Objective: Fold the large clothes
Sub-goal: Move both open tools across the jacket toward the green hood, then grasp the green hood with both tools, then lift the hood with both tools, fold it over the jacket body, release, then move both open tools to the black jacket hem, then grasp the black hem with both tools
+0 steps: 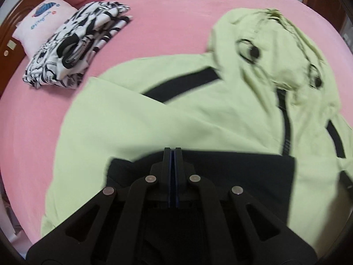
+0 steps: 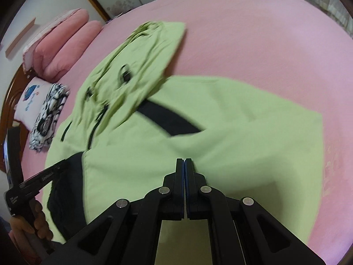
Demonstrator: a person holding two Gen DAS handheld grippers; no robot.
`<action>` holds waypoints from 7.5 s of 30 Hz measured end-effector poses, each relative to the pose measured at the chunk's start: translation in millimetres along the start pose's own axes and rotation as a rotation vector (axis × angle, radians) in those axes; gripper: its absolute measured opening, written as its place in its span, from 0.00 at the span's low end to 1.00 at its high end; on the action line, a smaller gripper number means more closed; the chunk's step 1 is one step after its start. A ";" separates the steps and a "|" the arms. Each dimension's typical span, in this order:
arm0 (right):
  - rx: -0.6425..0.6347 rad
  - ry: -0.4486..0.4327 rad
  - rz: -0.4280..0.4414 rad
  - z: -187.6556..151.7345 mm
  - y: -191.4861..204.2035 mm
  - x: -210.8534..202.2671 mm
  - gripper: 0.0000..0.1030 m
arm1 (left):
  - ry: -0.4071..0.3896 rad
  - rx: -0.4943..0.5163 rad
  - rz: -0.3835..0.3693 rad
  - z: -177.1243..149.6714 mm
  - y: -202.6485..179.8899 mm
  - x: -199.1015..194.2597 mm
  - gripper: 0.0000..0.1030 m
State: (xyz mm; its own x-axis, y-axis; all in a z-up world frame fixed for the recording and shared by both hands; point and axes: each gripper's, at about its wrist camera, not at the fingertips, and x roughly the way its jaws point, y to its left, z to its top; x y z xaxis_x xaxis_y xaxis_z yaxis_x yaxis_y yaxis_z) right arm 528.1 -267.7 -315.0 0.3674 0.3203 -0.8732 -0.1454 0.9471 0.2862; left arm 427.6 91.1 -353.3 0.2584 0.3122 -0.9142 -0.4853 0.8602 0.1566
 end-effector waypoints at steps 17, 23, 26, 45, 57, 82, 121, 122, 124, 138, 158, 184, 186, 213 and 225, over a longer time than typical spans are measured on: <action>0.270 -0.035 -0.167 30.6 -96.9 -43.9 0.01 | 0.094 -0.116 -0.046 31.1 89.3 1.9 0.02; 0.209 0.065 0.080 69.6 -62.8 -45.7 0.01 | 0.199 0.052 -0.068 55.9 72.2 -8.0 0.02; 0.126 0.171 0.152 99.6 -47.4 -36.9 0.01 | 0.273 0.124 -0.128 83.2 65.2 -4.6 0.02; 0.401 0.356 0.245 257.3 1.6 11.8 0.39 | 0.448 0.207 -0.253 271.4 -18.5 -31.0 0.50; 0.488 0.355 0.297 286.5 -29.9 113.2 0.39 | 0.384 -0.034 -0.524 328.5 -52.6 73.6 0.65; 0.280 0.176 0.669 282.6 29.5 116.2 0.06 | 0.144 0.058 -0.820 300.8 -90.9 39.2 0.00; -0.011 0.352 0.281 -26.0 80.7 36.3 0.07 | 0.160 0.506 -0.545 -66.2 6.8 -80.8 0.02; -0.022 0.358 0.266 -18.8 88.2 34.8 0.08 | 0.165 0.513 -0.531 -55.9 -7.2 -83.6 0.02; -0.036 0.359 0.254 -5.6 91.3 21.8 0.08 | 0.180 0.550 -0.482 -45.8 -6.5 -94.6 0.02; -0.149 0.252 0.226 0.9 90.8 -58.7 0.67 | 0.174 0.464 -0.317 -14.9 22.8 -136.8 0.38; 0.100 0.188 0.244 -85.7 157.4 11.6 0.09 | 0.217 0.364 -0.469 -69.7 -15.5 -132.3 0.04; 0.488 -0.062 -0.011 -200.3 38.5 -140.0 0.05 | 0.130 0.105 -0.622 -126.4 107.2 -191.9 0.03; 0.487 -0.074 -0.002 -217.8 33.9 -160.7 0.05 | 0.123 0.065 -0.654 -142.5 120.6 -210.0 0.03; 0.453 -0.033 -0.025 -445.8 -21.5 -293.2 0.39 | 0.030 0.038 -0.445 -329.5 310.0 -411.1 0.49; 0.392 0.069 -0.072 -458.6 -36.3 -224.0 0.59 | 0.188 0.002 -0.284 -372.6 321.4 -289.7 0.53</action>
State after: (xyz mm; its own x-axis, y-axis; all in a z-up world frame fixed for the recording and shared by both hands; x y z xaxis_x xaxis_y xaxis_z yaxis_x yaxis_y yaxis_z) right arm 29.8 -383.8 -310.7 0.2994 0.2629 -0.9172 0.2447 0.9080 0.3402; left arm -114.5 127.0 -177.5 0.2243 -0.0198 -0.9743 -0.4139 0.9032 -0.1137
